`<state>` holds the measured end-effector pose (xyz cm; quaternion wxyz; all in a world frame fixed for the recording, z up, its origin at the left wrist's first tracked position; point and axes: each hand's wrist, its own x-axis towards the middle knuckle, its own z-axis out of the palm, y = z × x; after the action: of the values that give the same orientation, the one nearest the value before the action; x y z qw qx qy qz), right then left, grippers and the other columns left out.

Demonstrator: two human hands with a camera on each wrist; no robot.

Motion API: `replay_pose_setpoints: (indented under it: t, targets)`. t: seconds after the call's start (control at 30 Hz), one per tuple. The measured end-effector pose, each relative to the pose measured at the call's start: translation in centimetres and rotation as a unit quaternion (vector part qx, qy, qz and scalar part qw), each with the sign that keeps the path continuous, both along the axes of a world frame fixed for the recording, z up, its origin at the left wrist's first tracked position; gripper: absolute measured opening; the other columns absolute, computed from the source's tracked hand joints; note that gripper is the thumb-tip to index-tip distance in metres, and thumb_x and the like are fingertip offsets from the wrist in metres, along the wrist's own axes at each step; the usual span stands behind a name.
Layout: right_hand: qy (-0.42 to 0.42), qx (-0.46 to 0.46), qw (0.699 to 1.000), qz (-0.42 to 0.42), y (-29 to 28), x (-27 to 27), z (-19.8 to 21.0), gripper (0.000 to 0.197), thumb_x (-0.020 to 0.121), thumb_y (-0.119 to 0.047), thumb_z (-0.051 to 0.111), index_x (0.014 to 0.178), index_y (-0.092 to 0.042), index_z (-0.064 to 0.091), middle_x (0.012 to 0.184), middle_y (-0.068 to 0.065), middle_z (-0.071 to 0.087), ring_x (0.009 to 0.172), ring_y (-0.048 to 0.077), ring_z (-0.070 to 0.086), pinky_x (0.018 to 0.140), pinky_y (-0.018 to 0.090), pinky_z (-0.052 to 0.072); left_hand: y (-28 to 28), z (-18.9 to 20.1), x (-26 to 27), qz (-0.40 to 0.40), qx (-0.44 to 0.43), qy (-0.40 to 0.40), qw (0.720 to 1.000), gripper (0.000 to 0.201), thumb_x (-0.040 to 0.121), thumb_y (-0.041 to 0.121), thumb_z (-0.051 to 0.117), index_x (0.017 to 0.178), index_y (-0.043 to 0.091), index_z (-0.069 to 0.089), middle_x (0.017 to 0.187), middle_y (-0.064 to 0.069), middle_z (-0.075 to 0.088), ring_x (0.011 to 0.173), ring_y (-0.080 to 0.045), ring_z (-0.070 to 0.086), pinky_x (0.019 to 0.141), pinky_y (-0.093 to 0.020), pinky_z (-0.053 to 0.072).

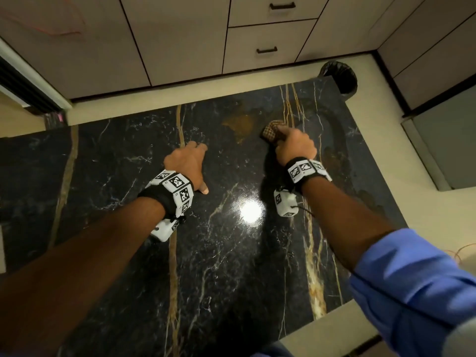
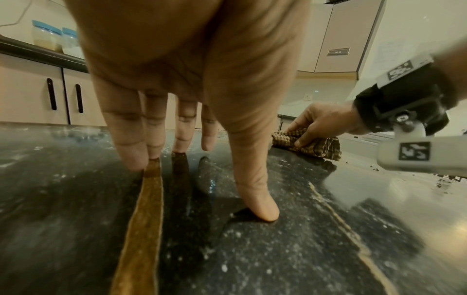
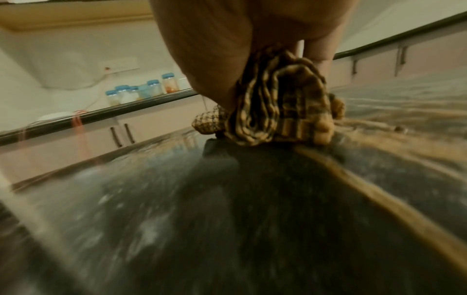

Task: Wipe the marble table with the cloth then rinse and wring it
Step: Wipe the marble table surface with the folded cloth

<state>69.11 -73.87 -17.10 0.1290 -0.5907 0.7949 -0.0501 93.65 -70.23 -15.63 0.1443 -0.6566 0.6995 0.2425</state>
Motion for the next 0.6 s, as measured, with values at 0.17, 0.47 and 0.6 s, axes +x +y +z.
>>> replay_pose_setpoints:
  t: [0.17, 0.47, 0.6]
  targets:
    - [-0.031, -0.043, 0.999, -0.004, 1.0, 1.1, 0.3, 0.042, 0.09, -0.02, 0.059, 0.129, -0.036, 0.057, 0.12, -0.002, 0.067, 0.103, 0.022, 0.064, 0.084, 0.03, 0.049, 0.0, 0.0, 0.1, 0.003, 0.001, 0.011, 1.0, 0.107, 0.046, 0.04, 0.094, 0.137, 0.026, 0.038, 0.132, -0.003, 0.048, 0.115, -0.034, 0.055, 0.086, -0.046, 0.049]
    - [-0.029, -0.054, 0.983, 0.173, 2.1, 8.0, -1.2, 0.04, 0.086, -0.015, 0.056, 0.12, -0.035, 0.062, 0.117, -0.004, 0.068, 0.1, 0.026, 0.066, 0.082, 0.04, 0.054, -0.4, -0.5, 0.6, -0.014, -0.011, 0.003, 1.0, 0.106, 0.043, 0.046, 0.093, 0.133, 0.023, 0.042, 0.128, -0.002, 0.05, 0.112, -0.034, 0.056, 0.082, -0.045, 0.049]
    - [0.005, -0.012, 0.999, 0.047, -2.0, 3.1, -0.4, 0.041, 0.091, -0.018, 0.056, 0.125, -0.04, 0.059, 0.11, 0.0, 0.069, 0.094, 0.024, 0.066, 0.078, 0.035, 0.054, -0.6, -0.4, 0.5, -0.024, -0.009, 0.003, 1.0, 0.107, 0.043, 0.046, 0.093, 0.134, 0.023, 0.042, 0.127, -0.002, 0.05, 0.111, -0.033, 0.057, 0.082, -0.045, 0.049]
